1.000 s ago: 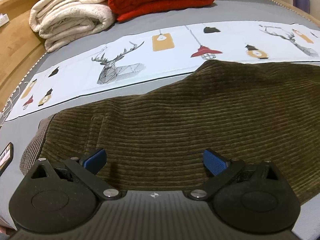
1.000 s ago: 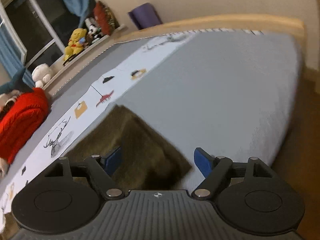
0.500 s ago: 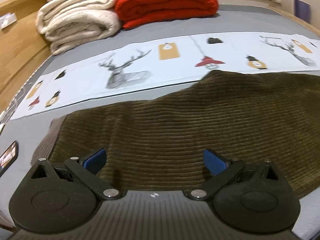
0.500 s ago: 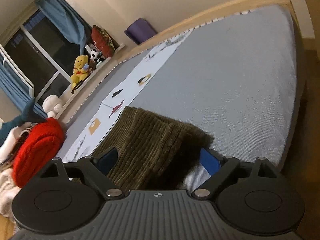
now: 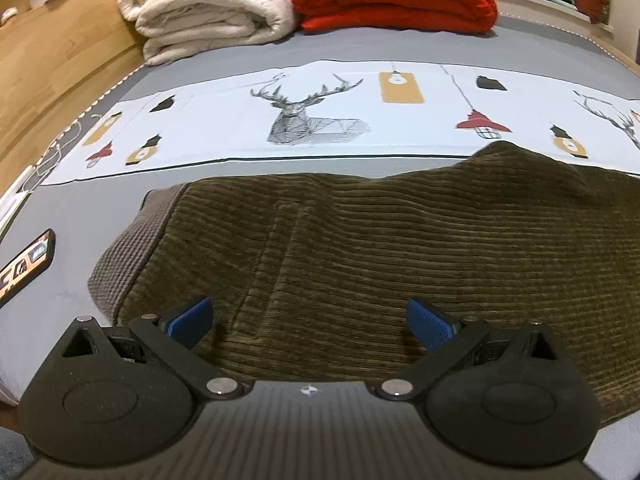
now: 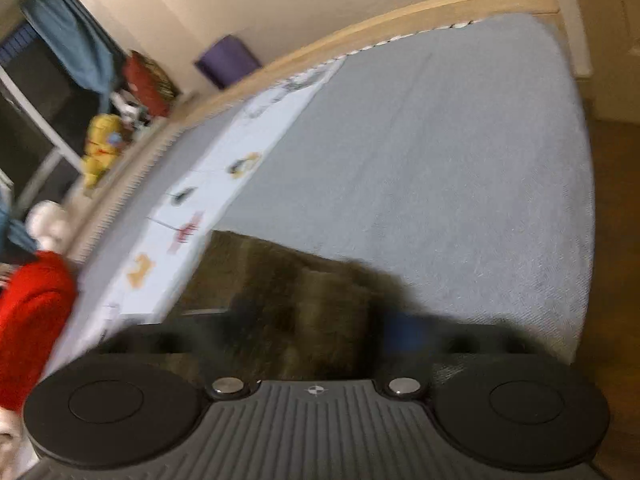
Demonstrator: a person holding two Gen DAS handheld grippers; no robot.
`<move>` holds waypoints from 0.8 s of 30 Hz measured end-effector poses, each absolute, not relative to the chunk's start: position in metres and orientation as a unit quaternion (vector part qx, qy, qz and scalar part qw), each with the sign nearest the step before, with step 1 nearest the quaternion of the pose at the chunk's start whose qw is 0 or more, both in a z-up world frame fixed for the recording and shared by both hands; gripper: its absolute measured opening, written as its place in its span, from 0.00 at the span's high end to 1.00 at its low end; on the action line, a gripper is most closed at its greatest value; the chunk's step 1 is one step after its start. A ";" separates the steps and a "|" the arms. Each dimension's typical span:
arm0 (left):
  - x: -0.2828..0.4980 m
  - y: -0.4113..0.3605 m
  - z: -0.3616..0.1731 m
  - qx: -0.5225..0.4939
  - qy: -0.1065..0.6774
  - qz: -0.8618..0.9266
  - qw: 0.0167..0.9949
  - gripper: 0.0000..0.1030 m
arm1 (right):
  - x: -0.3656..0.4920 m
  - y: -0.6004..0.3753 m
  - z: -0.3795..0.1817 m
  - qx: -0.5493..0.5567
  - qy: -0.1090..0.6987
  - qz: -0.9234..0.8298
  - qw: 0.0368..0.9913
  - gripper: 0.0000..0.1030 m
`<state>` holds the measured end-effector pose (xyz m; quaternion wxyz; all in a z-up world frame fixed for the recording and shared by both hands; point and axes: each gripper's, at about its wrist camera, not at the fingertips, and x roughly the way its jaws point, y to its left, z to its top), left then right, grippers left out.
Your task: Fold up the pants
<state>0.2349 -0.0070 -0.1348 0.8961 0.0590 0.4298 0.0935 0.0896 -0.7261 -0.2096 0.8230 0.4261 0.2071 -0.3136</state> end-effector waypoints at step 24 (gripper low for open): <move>0.255 0.065 -0.115 -0.041 0.417 0.096 0.903 0.00 | 0.177 -0.318 -0.121 -0.030 0.280 0.143 0.949 0.74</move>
